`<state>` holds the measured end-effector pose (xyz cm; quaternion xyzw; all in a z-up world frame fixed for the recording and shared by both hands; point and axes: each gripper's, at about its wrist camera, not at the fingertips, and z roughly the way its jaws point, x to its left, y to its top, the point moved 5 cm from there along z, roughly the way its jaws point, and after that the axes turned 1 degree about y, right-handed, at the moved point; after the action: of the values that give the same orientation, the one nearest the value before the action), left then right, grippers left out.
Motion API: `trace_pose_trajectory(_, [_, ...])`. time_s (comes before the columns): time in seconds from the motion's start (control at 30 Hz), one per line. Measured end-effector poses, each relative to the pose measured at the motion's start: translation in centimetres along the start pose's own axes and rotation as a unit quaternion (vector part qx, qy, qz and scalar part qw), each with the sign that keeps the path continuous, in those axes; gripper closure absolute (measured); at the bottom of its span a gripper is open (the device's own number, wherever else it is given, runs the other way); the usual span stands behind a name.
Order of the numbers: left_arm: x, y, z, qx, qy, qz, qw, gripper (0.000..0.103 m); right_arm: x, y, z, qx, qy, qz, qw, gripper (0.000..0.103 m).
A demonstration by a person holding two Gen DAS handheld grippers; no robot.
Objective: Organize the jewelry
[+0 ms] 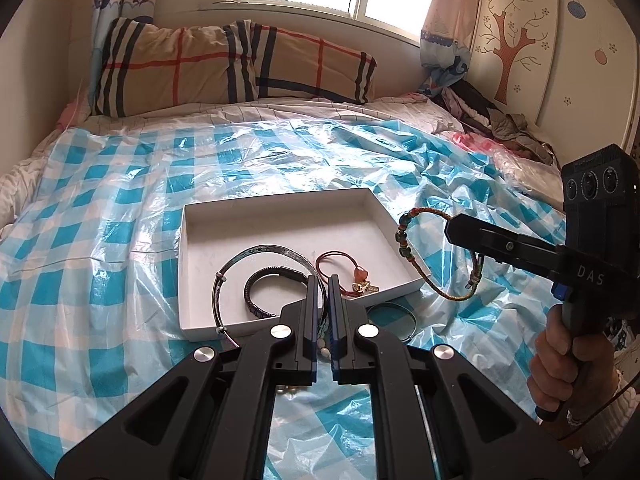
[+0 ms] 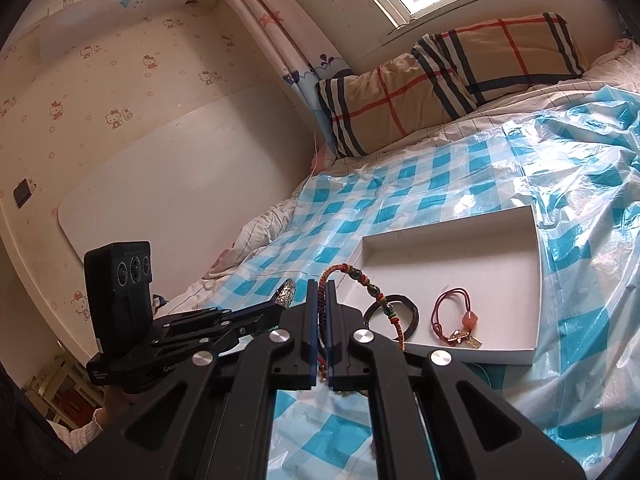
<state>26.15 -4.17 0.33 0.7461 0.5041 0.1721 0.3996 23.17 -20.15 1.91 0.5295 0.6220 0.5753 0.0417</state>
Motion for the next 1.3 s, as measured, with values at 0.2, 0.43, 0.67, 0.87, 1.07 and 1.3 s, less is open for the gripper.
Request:
trace_pose_trajectory(0.2, [0.4, 1.2, 2.1, 0.0, -0.001, 0.001, 1.0, 0.099, -1.3, 1.1, 1.5, -0.004, -0.007, -0.002, 1.0, 0.099])
trace_pose_trajectory(0.43, [0.5, 2.1, 4.7, 0.005, 0.0, 0.006, 1.0, 0.099, -3.3, 2.1, 3.6, -0.002, -0.022, -0.007, 1.0, 0.099])
trace_pose_trajectory(0.67, [1.2, 2.3, 8.2, 0.019, 0.006, -0.001, 0.9998, 0.097, -6.4, 1.6, 6.7, 0.025, -0.063, -0.004, 0.998, 0.098])
trace_pose_trajectory(0.87, [3.1, 1.2, 10.2, 0.049, 0.023, -0.025, 0.9982, 0.068, -7.6, -0.1, 5.9, 0.033, -0.081, 0.016, 0.996, 0.048])
trace_pose_trajectory(1.07, [5.5, -0.8, 6.4, 0.034, 0.056, -0.038, 0.9971, 0.055, -6.4, -3.0, 3.4, 0.062, -0.084, 0.02, 0.994, 0.048])
trace_pose_trajectory(1.3, [8.3, -6.0, 3.4, 0.068, 0.09, -0.051, 0.9924, 0.054, -4.4, -8.2, 2.3, 0.131, -0.091, 0.012, 0.987, 0.048])
